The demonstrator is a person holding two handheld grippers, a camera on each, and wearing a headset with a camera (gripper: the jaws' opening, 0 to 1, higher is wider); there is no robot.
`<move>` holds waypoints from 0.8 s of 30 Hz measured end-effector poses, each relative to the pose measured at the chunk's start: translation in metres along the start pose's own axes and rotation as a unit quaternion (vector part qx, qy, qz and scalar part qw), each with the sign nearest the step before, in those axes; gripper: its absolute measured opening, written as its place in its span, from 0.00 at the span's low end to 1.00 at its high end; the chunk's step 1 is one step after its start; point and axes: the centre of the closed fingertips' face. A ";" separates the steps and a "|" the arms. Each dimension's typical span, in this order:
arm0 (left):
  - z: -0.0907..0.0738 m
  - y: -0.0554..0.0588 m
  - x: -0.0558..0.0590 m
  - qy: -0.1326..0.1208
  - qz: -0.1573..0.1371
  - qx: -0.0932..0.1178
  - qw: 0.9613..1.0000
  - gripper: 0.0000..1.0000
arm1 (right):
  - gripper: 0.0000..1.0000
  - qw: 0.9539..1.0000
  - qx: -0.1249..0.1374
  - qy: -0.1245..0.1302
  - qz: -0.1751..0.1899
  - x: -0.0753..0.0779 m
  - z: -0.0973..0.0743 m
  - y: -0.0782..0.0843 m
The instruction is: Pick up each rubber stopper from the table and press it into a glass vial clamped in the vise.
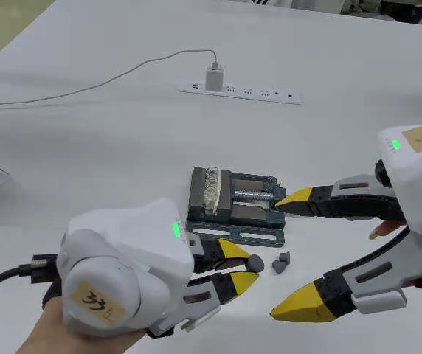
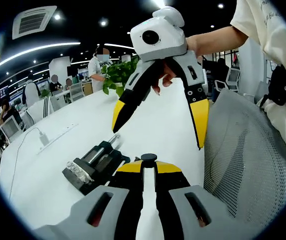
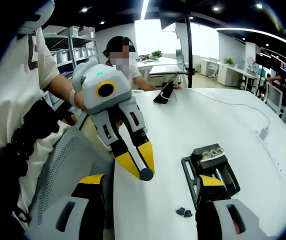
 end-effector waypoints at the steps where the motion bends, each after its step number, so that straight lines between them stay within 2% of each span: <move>1: 0.000 0.001 0.001 0.002 0.001 -0.001 1.000 0.04 | 0.69 1.000 -0.010 -0.004 -0.003 -0.001 0.001 0.002; 6: 0.001 0.003 0.003 0.004 0.003 -0.006 1.000 0.04 | 0.48 0.999 -0.030 -0.021 -0.002 -0.004 0.009 0.005; 12: 0.001 0.006 0.005 0.008 0.000 -0.009 1.000 0.04 | 0.34 0.998 -0.054 -0.023 -0.027 -0.004 0.015 0.008; 18: 0.002 0.010 0.007 0.012 -0.003 -0.017 1.000 0.04 | 0.23 0.995 -0.080 -0.028 -0.051 -0.005 0.018 0.011; 24: 0.002 0.013 0.009 0.015 -0.002 -0.023 1.000 0.04 | 0.14 0.994 -0.087 -0.038 -0.059 -0.008 0.020 0.013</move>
Point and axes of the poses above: the centre of the closed fingertips' face, and the gripper's own axes: z roughly forward along the fingers, x roughly to its right, y roughly out of its underside, and after that the axes turned 15 degrees about -y, right-handed
